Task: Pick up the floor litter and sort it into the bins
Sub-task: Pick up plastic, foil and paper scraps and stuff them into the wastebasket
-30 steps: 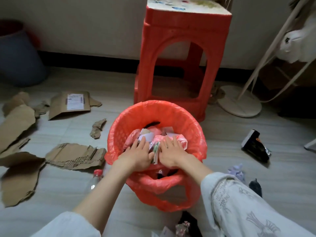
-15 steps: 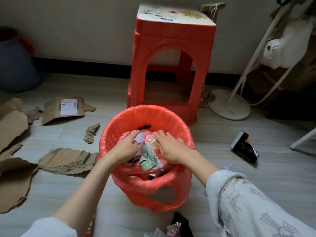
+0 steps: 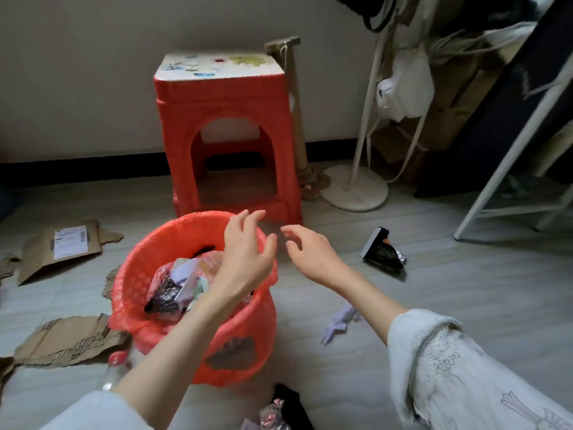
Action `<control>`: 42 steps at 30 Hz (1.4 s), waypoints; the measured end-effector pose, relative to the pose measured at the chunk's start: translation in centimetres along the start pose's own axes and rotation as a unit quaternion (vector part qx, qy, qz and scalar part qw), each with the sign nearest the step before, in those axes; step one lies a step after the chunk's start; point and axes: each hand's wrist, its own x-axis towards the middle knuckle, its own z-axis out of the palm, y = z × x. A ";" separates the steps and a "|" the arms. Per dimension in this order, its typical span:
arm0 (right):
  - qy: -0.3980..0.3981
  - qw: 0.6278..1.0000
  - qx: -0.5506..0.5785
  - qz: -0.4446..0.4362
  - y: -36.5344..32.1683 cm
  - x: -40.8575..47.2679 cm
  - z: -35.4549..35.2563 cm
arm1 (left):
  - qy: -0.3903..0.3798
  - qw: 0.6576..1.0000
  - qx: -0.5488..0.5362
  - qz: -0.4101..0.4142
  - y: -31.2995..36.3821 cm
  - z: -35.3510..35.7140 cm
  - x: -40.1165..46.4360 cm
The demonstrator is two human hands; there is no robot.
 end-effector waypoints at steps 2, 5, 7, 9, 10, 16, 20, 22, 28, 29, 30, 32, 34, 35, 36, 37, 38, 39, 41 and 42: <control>0.026 0.999 -0.014 0.044 3.0 -1.0 -2.0 | -0.035 0.998 0.015 0.049 2.3 2.9 -0.1; 0.029 0.991 -0.052 0.116 8.1 -2.5 -4.0 | -0.107 0.988 0.045 0.099 3.9 7.1 -0.3; 0.013 0.984 -0.075 0.159 11.8 -3.6 -4.8 | -0.178 0.974 0.081 0.117 3.9 10.2 -0.7; -0.025 0.972 -0.104 0.207 16.3 -4.8 -4.9 | -0.272 0.947 0.136 0.104 3.3 13.7 -1.4; -0.048 0.966 -0.126 0.222 18.0 -5.5 -4.6 | -0.310 0.932 0.163 0.091 2.5 14.7 -1.9; -0.111 0.932 -0.209 0.276 27.4 -6.8 -1.6 | -0.428 0.852 0.281 0.107 -1.5 21.9 -3.2; -0.138 0.930 -0.232 0.251 31.0 -5.4 -0.7 | -0.406 0.845 0.320 0.139 -2.3 26.3 -2.9; -0.150 0.926 -0.256 0.232 32.2 -5.5 -0.1 | -0.386 0.845 0.329 0.167 -2.6 28.9 -3.0; -0.057 0.944 -0.284 0.157 33.6 -8.5 3.0 | -0.389 0.824 0.314 0.265 -5.8 32.2 -3.3; -0.038 0.953 -0.262 0.149 33.7 -8.8 3.2 | -0.387 0.819 0.318 0.280 -6.0 31.8 -3.6; -0.021 0.961 -0.237 0.141 33.7 -9.1 3.5 | -0.408 0.801 0.339 0.278 -6.3 31.0 -4.2; -0.004 0.967 -0.210 0.146 33.5 -9.7 4.2 | -0.442 0.770 0.373 0.268 -7.5 29.1 -5.6; -0.036 0.962 -0.217 0.161 32.6 -10.5 5.1 | -0.437 0.788 0.345 0.262 -8.4 27.2 -6.8; -0.061 0.960 -0.213 0.172 32.2 -10.9 5.5 | -0.408 0.806 0.323 0.282 -9.3 26.7 -7.3; -0.078 0.960 -0.198 0.183 31.7 -11.4 5.9 | -0.402 0.815 0.301 0.289 -9.6 25.9 -7.6; -0.084 0.962 -0.173 0.195 31.2 -11.9 6.2 | -0.413 0.824 0.270 0.279 -10.1 25.2 -8.0; -0.084 0.964 -0.143 0.209 30.6 -12.4 6.6 | -0.417 0.851 0.224 0.228 -10.1 24.7 -8.4; -0.085 0.964 -0.117 0.222 30.0 -13.1 6.9 | -0.398 0.878 0.187 0.188 -10.3 24.4 -9.0; -0.115 0.962 -0.085 0.235 28.7 -14.8 8.0 | -0.357 0.916 0.155 0.102 -11.1 23.9 -10.6; -0.138 0.961 -0.075 0.229 27.8 -15.8 8.6 | -0.352 0.922 0.145 0.072 -11.4 23.5 -11.0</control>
